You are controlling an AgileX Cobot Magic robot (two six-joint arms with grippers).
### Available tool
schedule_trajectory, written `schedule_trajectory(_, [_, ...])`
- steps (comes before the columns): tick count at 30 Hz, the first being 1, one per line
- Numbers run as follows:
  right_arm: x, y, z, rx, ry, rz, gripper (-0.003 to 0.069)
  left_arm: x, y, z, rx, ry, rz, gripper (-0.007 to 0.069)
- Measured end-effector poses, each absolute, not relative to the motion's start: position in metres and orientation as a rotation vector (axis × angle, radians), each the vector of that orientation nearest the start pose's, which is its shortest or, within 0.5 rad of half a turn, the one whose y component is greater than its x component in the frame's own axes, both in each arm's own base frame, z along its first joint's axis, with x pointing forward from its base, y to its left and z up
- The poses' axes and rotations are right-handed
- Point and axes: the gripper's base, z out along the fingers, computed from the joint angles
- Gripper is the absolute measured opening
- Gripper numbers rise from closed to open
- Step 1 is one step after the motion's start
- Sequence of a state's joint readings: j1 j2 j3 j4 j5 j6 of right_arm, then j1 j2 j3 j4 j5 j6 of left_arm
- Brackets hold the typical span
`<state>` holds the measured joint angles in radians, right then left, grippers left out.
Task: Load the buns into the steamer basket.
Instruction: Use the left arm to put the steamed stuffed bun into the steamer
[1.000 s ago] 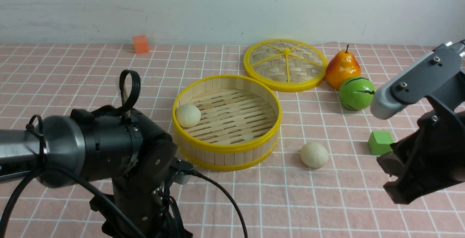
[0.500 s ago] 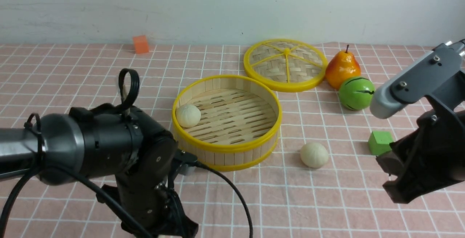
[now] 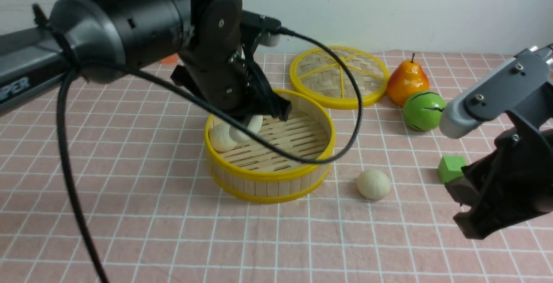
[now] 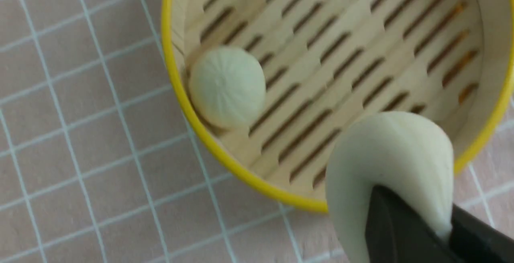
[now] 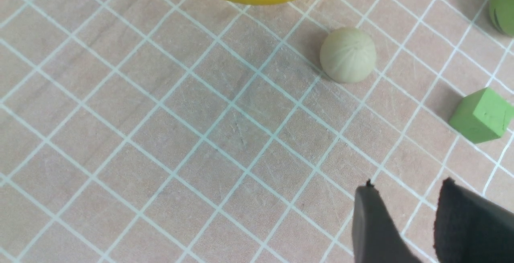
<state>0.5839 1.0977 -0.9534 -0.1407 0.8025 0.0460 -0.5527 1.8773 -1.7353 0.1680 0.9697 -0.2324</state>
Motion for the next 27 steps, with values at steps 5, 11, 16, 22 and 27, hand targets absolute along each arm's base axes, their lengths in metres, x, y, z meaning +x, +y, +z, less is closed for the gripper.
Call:
schedule_trajectory(5, [0.186,0.112,0.332,-0.714,2.311,0.121,0.0239,0.413,-0.213,0.282,0.455,2.617,-0.077,0.0004])
schedule_trajectory(11, [0.189,0.112,0.334,-0.723,2.268,0.093,0.0239,0.436,-0.231,0.236,0.495,2.685,-0.115,0.0092])
schedule_trajectory(16, [0.19,0.112,0.335,-0.726,2.249,0.085,0.0239,0.442,-0.234,0.216,0.499,2.704,-0.108,0.0279])
schedule_trajectory(22, [0.19,0.112,0.337,-0.704,2.25,0.099,0.0239,0.443,-0.236,0.216,0.489,2.694,-0.145,0.0465])
schedule_trajectory(27, [0.192,0.112,0.359,-0.648,2.221,0.119,0.0239,0.439,-0.234,0.233,0.484,2.677,-0.155,0.0502])
